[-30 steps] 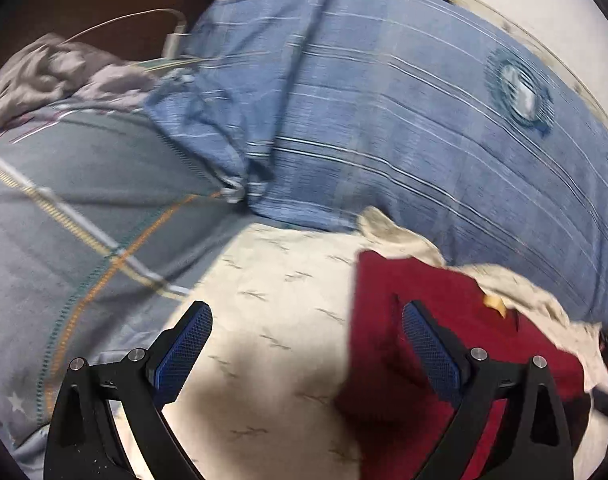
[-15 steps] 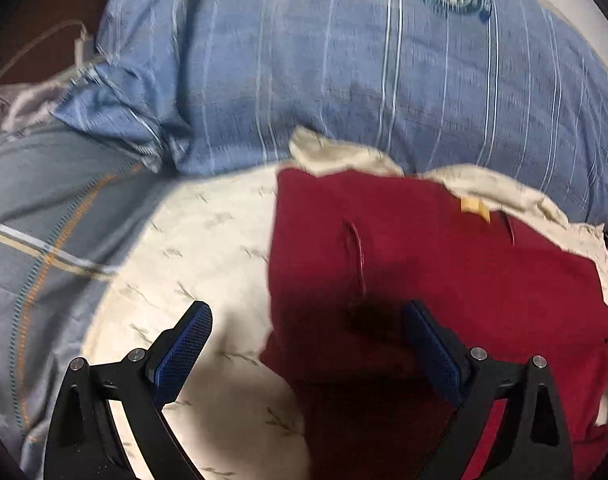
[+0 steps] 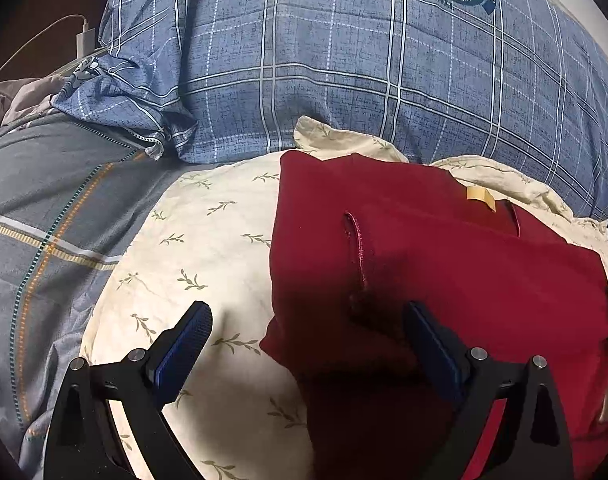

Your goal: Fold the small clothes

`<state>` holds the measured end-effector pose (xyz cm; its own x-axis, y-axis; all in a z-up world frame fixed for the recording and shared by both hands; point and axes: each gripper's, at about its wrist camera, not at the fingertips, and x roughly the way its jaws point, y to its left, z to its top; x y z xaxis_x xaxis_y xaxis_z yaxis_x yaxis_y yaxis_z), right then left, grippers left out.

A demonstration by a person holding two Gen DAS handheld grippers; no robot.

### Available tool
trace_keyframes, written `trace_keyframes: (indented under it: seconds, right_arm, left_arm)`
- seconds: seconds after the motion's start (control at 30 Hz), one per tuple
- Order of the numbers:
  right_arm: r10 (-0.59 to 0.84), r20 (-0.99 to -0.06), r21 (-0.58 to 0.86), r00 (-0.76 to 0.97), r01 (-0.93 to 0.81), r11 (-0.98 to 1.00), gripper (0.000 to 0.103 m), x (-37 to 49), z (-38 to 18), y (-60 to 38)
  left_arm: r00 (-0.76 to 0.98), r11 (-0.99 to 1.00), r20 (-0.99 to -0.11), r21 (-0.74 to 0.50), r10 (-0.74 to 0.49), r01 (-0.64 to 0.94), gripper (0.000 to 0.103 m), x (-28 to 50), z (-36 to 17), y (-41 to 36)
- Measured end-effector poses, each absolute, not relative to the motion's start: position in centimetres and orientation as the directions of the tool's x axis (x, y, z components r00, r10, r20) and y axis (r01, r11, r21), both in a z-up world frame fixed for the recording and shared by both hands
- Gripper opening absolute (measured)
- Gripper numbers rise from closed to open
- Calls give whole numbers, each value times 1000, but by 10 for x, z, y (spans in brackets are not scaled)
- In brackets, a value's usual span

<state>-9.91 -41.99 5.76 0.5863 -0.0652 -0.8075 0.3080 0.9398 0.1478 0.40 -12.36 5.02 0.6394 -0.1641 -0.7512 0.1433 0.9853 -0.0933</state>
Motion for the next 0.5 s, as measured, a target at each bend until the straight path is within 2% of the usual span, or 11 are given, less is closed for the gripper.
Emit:
trace_keyframes:
  seconds: [0.03,0.1,0.2,0.23,0.27,0.33,0.37,0.4,0.47,0.5]
  right_arm:
    - [-99,-821,100,562,312,945,28,-88,49,-422]
    - [-223,-816,-1,534,385,923,14,-81,38,-440]
    - [-124,-816,194,565,469,862,6,-95,36,-480]
    - [-85,-799,249,596,456,854,8,-101,41,-485]
    - [-79,-788,262,611,448,855,16,-104,45,-487]
    - [-83,-773,273,629,447,852,40,-107,50,-489]
    - [-90,-768,284,634,463,840,68,-106,49,-492]
    - [-92,-760,301,643,475,827,80,-106,47,-495]
    - [-46,-778,336,627,477,812,77,-96,35,-498]
    - [-19,-797,334,604,465,820,55,-88,28,-496]
  left_arm:
    - [638,985,-752,-94,-166,145,97,4,50,-124]
    - [629,985,-759,-96,-165,143,98,7,47,-123]
    - [622,985,-765,-103,-168,139,98,9,47,-123]
    - [624,985,-764,-101,-165,137,98,9,47,-124]
    - [624,986,-764,-98,-162,136,98,10,46,-124]
    - [625,987,-765,-91,-156,134,98,10,46,-126]
    - [626,987,-764,-89,-153,133,98,10,45,-126]
    - [627,987,-764,-88,-153,133,98,10,45,-126]
    - [628,987,-763,-87,-153,134,98,9,45,-126]
    - [627,987,-764,-88,-153,134,98,9,45,-126]
